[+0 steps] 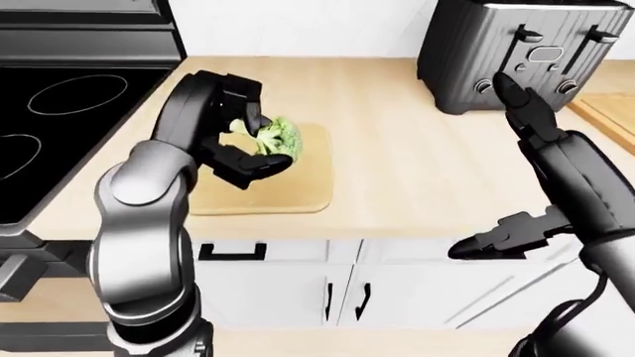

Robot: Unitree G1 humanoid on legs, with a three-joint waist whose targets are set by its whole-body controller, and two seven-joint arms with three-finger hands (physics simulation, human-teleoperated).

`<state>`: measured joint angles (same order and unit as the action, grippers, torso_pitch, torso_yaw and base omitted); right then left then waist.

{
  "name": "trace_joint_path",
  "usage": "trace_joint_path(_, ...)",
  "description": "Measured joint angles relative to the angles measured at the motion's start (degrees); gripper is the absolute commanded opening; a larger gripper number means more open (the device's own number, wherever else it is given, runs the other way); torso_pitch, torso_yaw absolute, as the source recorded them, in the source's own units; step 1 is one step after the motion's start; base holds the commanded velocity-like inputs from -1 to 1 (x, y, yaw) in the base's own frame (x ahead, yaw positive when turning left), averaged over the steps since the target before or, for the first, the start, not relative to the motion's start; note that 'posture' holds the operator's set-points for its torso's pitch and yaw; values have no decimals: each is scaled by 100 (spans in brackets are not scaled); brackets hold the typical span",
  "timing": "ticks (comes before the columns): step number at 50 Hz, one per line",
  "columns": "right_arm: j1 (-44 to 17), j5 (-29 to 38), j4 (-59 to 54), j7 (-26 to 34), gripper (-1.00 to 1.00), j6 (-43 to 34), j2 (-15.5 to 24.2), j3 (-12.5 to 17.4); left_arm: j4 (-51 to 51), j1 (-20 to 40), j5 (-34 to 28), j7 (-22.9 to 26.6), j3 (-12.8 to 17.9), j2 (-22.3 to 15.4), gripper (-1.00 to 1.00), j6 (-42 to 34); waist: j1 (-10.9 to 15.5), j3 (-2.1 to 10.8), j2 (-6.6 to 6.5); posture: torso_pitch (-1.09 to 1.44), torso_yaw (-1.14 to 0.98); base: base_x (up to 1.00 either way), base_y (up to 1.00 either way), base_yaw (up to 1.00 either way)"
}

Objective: Place the broccoli and the sweet potato on separate cutting boards.

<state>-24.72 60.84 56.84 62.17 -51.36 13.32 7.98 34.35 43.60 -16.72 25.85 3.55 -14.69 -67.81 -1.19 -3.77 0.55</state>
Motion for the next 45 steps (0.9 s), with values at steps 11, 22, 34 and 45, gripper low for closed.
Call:
trace_joint_path(11, -54, -4, -51, -10, 100, 30, -95, -139, -954, 251, 4, -251, 133, -39, -100, 396, 115, 146, 7, 0, 0, 0, 0, 0)
trace_joint_path(22, 55, -38, -131, -188, 100, 78, -189, -197, -1883, 167, 42, -484, 16, 68, -85, 1122, 103, 131, -42, 0, 0, 0, 0, 0)
trace_joint_path(34, 37, -3, -138, -187, 100, 92, -209, -179, -2287, -63, -118, -526, 67, 115, -38, 1644, 90, 131, -67, 0, 0, 0, 0, 0)
trace_joint_path(45, 190, -92, -144, -304, 100, 185, -269, -201, -2497, -240, -133, -596, 76, 148, -33, 1954, 103, 145, -65, 0, 0, 0, 0, 0)
